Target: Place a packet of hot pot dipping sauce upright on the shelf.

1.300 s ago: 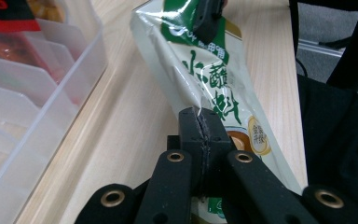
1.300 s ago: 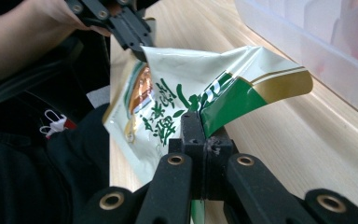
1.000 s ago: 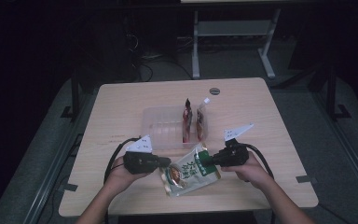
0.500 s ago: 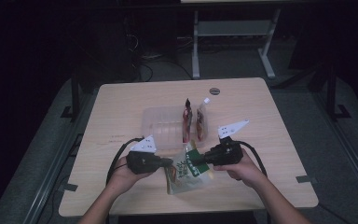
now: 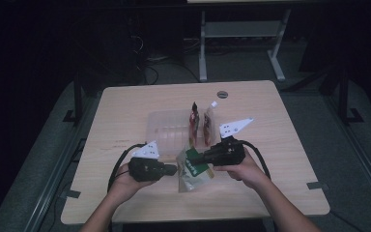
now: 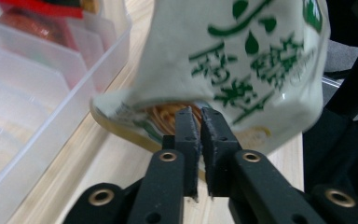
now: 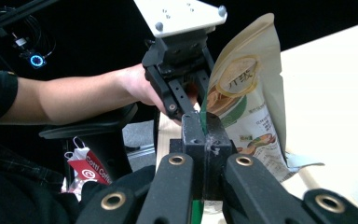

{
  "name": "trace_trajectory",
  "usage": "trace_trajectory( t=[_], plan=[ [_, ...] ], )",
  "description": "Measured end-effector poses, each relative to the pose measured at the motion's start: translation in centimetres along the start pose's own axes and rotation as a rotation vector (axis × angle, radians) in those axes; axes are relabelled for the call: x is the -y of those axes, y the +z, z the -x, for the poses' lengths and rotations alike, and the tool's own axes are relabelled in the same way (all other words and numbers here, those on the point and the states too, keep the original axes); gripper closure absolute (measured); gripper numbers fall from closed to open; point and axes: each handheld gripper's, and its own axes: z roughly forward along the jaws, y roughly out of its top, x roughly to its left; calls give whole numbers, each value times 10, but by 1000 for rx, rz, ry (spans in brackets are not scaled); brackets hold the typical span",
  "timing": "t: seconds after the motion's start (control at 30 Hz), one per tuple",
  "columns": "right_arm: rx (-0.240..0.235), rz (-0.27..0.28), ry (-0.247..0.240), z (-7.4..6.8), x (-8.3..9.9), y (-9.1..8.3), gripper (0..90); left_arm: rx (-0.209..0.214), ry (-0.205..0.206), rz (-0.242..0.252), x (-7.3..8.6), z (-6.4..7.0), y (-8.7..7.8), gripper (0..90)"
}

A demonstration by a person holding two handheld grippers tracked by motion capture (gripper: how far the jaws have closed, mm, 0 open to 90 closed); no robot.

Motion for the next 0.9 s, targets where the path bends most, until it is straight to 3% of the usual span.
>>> trace_trajectory(
  t=[0.2, 0.47, 0.67, 0.9],
  plan=[
    [7, 13, -30, -1, -14, 2, 900, -5, -33, -27, 10, -7, -10, 727],
    [42, 38, -59, 6, -36, 4, 900, -12, -72, -45, 17, -15, -10, 563],
    [59, 49, -56, 12, -54, 7, 900, -4, -90, -75, 20, -17, -9, 516],
    [79, 84, -59, 25, -73, 11, 900, -14, -89, -67, 22, -19, -10, 467]
  ],
)
